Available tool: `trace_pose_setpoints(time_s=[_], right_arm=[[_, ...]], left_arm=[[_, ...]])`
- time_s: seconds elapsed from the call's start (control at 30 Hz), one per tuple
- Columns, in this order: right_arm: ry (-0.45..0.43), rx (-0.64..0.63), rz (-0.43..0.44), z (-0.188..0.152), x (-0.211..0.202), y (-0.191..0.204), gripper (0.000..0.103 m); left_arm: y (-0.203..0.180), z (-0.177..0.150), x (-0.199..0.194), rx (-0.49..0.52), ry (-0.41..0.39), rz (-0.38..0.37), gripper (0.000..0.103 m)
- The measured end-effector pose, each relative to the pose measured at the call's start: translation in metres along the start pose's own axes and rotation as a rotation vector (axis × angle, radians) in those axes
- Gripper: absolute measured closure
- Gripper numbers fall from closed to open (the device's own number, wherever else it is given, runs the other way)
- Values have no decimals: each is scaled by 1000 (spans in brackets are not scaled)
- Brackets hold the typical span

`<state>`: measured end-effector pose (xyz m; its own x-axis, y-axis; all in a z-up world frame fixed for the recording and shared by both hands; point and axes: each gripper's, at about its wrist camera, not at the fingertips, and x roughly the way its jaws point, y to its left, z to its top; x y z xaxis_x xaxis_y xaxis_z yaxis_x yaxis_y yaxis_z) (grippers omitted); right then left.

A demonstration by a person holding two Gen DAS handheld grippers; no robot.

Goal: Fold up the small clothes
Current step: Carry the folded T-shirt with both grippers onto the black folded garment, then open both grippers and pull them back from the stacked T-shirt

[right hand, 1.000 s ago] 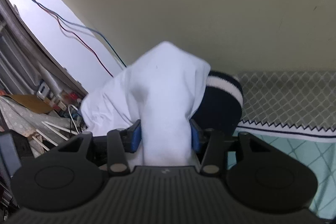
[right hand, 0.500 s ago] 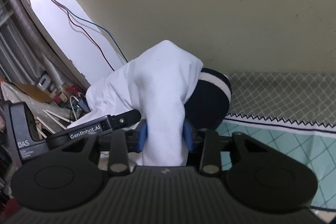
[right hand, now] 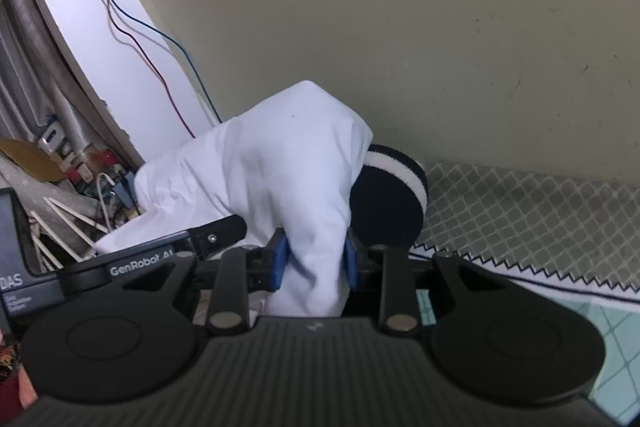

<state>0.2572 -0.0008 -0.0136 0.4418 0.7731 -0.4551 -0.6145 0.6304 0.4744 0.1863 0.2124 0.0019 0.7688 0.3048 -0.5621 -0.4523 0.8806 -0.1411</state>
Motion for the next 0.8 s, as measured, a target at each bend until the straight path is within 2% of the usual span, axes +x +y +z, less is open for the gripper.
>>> trace_pose_setpoints(time_s=[0.2, 0.4, 0.5, 0.63, 0.7, 0.77, 0.8], right_arm=[[40, -3, -30, -4, 9, -3, 71], [49, 28, 8, 1, -4, -5, 68], [-1, 52, 49, 8, -20, -8, 65], [-68, 64, 59, 24, -33, -8, 64], [-104, 90, 65, 34, -34, -9, 64], [-122, 111, 54, 44, -31, -11, 63], [-122, 113, 43, 49, -28, -11, 63]], left_arm=[[-7, -3, 4, 31, 12, 30, 11], [-11, -2, -5, 33, 21, 30, 8], [-3, 10, -20, 10, 12, -43, 21], [18, 36, -56, -75, -135, -92, 29], [23, 49, -57, -87, -134, -114, 41], [18, 57, -47, -40, -109, -90, 57], [14, 58, -42, -11, -97, -73, 60]])
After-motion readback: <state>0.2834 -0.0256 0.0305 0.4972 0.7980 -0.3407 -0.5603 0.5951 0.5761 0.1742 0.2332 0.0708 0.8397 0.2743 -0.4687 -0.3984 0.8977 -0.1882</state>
